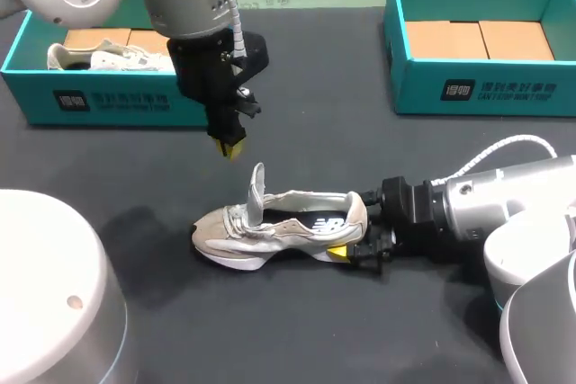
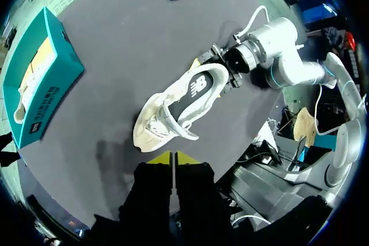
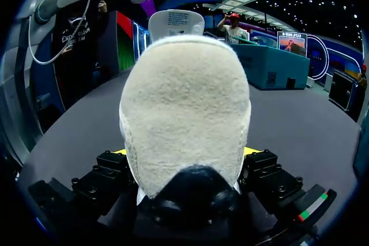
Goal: Take the shoe out of the shoebox, open the shoe tongue, remove and reinsert the insole, then place the shoe into the shoebox
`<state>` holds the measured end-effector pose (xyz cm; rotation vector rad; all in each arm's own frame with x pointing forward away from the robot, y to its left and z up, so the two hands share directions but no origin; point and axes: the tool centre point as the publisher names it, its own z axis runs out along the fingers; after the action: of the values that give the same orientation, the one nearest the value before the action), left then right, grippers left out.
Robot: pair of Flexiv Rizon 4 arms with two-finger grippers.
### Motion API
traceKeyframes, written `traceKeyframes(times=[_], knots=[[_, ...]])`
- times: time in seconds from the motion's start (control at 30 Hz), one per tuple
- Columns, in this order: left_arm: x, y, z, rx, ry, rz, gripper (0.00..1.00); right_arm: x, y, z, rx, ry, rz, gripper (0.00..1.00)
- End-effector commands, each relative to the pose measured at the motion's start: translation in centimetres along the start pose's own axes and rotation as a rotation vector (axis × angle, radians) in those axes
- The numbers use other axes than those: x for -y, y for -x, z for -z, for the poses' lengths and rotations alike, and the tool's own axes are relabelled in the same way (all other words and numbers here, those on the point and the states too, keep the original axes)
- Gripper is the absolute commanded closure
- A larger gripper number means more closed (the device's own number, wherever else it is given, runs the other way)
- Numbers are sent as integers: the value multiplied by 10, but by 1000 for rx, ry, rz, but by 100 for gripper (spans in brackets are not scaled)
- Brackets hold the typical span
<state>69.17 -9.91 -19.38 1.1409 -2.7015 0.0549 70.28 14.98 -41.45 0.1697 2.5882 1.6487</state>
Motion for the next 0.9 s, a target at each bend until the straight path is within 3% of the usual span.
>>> traceKeyframes(times=[0.03, 0.17, 0.6, 0.7, 0.73, 0.83, 0.9], knots=[[16, -14, 6, 45, 56, -332, 100, -1, 0, 0, 0, -4, -1, 100], [22, -21, 6, 70, 73, -503, 100, -1, 0, 0, 0, -4, -1, 100], [22, -21, 6, 70, 73, -503, 100, -1, 0, 0, 0, -4, -1, 100], [18, -29, -5, 132, 49, -665, 100, -1, 0, 0, 0, -4, -1, 100], [17, -30, -6, 139, 4, -726, 100, -1, 0, 0, 0, -4, -1, 100], [22, -30, -9, 109, -57, -834, 100, -1, 0, 0, 0, -4, -1, 100], [29, -33, -15, 106, -58, -862, 100, -1, 0, 0, 0, -4, -1, 100]])
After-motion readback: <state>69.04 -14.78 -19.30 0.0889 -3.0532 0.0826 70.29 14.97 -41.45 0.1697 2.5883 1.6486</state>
